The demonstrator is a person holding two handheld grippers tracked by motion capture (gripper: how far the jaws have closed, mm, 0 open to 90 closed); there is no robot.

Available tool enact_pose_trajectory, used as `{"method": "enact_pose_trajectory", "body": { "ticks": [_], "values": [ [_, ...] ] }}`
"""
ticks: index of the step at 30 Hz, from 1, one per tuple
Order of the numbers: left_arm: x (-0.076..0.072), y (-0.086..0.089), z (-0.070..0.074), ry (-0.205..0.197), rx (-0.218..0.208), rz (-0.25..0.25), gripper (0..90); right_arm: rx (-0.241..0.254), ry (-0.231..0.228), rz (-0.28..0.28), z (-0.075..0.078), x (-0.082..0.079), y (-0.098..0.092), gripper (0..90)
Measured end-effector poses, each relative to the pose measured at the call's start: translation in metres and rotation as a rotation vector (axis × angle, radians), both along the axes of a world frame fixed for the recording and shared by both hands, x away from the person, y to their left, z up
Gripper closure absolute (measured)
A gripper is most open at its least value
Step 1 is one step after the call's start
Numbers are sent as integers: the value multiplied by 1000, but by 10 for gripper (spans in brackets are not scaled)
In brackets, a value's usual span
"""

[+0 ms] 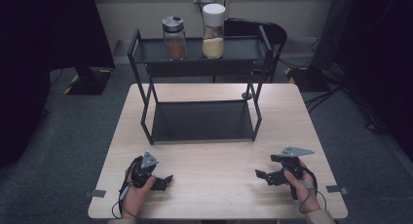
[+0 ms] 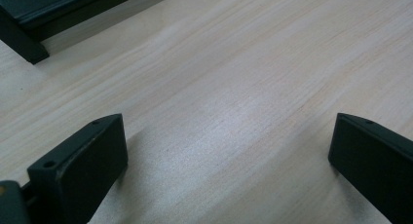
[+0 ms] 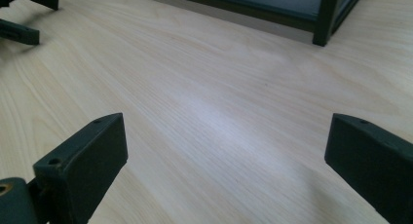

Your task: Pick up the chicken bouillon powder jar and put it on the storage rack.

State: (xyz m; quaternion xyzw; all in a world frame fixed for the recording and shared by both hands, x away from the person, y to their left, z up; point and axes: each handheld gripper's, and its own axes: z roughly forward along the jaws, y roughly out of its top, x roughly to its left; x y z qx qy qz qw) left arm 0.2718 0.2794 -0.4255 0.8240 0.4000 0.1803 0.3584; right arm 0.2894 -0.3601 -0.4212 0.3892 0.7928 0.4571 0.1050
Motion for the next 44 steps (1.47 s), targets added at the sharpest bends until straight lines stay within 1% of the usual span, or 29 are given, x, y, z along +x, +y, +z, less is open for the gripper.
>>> {"method": "enact_pose_trajectory", "body": {
  "ticks": [2,13,15,27,31,34,37,39,42,44],
  "values": [
    [0,0,0,0,0,0,0,2,3,-6,-1,-1,-5,8],
    [0,0,0,0,0,0,0,-21,10,-46,-4,-8,-26,7],
    [0,0,0,0,0,0,0,-17,12,-52,-5,-10,-31,8],
    [0,0,0,0,0,0,0,-65,18,-67,-2,-17,-51,8],
    [0,0,0,0,0,0,0,-98,16,-66,0,-19,-56,8],
    [0,0,0,0,1,0,0,-117,21,-54,1,-20,-60,9],
    [0,0,0,1,1,-1,0,-161,23,-38,4,-20,-60,10],
    [1,1,0,1,1,-4,0,-196,23,-37,7,-22,-59,11],
    [1,2,0,2,0,-11,0,-220,22,-29,10,-24,-60,14],
    [2,3,0,2,1,-18,0,-237,34,-27,14,-24,-61,14]
  ]
}}
